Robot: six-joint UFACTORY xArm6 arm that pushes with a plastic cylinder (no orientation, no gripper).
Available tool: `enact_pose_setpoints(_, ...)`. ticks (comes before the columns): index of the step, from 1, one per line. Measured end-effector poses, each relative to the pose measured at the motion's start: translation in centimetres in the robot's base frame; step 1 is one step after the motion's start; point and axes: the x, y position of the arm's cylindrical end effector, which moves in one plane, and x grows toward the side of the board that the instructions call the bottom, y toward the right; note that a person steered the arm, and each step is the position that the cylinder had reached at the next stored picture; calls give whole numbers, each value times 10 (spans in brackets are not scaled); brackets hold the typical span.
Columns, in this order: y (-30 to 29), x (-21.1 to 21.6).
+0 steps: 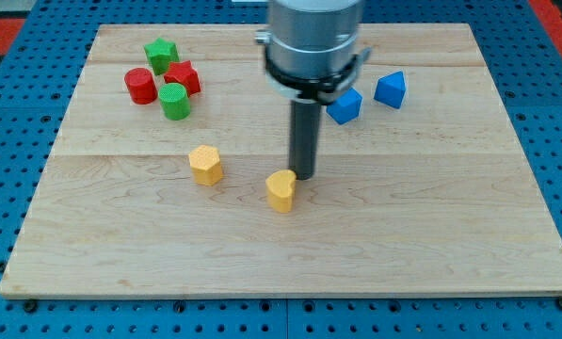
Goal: Push the heart right below the hexagon
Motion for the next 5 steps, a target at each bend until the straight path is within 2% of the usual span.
enact_pose_setpoints(3, -29, -18)
enact_pose_setpoints(4, -69, -39)
enact_pose_setpoints(5, -84, -43)
